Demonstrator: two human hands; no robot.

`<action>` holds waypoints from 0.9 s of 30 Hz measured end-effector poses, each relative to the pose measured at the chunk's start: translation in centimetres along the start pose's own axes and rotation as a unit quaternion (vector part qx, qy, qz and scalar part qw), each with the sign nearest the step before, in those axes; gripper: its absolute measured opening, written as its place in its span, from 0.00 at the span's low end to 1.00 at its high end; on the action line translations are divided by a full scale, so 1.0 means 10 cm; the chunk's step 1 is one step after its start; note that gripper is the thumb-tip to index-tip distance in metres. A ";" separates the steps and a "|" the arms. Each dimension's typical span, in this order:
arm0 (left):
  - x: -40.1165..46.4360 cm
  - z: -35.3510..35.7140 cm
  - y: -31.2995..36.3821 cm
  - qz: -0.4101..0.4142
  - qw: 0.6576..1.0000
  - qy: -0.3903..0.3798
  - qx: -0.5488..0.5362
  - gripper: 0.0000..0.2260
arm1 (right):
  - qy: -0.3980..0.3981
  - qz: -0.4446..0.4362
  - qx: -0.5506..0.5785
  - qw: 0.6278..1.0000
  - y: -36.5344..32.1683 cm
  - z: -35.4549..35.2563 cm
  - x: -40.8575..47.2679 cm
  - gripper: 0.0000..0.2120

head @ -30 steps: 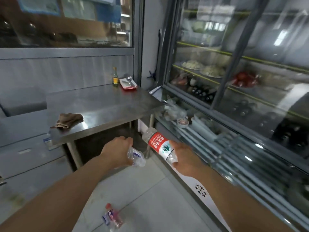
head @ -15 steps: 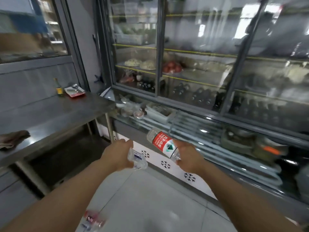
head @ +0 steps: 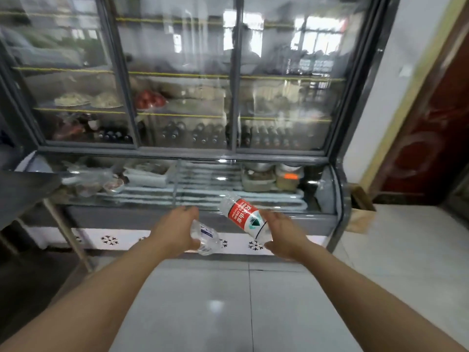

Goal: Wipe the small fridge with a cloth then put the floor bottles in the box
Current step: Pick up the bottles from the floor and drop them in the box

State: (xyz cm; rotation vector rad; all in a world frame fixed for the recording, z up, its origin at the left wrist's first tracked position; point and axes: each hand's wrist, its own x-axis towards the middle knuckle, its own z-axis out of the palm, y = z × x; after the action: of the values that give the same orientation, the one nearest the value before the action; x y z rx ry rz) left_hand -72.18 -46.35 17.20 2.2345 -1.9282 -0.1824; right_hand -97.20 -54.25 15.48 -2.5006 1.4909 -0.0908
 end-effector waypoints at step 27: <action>0.41 1.44 4.75 0.312 0.944 -0.097 -0.045 0.18 | 0.053 0.348 0.045 0.935 4.07 -0.35 -2.85 0.39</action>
State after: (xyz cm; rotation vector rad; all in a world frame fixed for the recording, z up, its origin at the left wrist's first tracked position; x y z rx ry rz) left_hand -120.50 -57.85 13.65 1.4911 -2.5595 -0.3943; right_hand -146.53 -48.52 11.49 -1.7830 2.2582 -0.1665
